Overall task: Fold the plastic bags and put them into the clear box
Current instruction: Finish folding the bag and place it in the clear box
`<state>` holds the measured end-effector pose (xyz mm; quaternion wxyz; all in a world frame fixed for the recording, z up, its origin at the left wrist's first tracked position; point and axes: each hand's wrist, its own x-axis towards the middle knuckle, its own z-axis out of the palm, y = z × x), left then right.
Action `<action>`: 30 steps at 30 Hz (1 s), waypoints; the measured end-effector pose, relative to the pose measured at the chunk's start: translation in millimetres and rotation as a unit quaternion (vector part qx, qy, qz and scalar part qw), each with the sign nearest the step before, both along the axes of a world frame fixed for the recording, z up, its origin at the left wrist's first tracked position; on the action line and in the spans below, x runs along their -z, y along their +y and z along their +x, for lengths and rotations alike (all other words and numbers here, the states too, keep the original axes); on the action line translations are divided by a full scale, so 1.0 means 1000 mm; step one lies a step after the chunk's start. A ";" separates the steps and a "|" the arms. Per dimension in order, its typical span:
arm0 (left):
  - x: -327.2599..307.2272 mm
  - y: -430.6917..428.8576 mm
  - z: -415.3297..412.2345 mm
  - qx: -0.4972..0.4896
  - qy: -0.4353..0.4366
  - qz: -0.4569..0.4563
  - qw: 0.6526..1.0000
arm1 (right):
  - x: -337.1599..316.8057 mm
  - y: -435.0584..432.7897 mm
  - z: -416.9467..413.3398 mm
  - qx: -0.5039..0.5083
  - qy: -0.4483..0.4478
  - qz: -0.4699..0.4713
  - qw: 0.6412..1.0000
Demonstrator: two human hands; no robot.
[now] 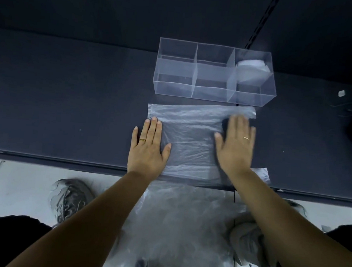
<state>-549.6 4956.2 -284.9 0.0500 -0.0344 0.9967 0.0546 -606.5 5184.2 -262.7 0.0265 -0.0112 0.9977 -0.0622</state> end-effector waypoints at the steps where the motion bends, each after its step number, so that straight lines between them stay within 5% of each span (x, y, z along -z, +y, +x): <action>1: 0.000 0.000 0.000 0.001 0.005 0.003 1.000 | 0.000 -0.018 -0.006 -0.059 0.003 -0.025 0.998; 5: 0.000 0.000 0.002 0.004 0.014 0.007 1.000 | 0.011 -0.064 -0.021 -0.200 -0.049 -0.038 0.978; 13: -0.002 -0.001 0.000 0.007 -0.017 -0.003 1.000 | 0.003 0.038 -0.034 0.039 0.027 0.013 0.999; 18: -0.019 -0.006 0.018 0.047 0.001 0.104 0.993 | -0.013 -0.006 0.051 -0.172 0.046 -0.133 0.975; 21: -0.019 -0.008 0.058 0.216 0.074 0.066 0.971 | -0.002 -0.033 0.109 -0.279 -0.006 -0.105 0.955; 25: -0.020 -0.013 0.081 0.254 0.075 -0.015 0.964 | -0.003 -0.037 0.115 -0.205 0.058 -0.117 0.970; 30: -0.035 -0.017 0.075 0.247 0.174 0.070 0.951 | -0.021 -0.025 0.101 -0.233 0.056 -0.183 0.953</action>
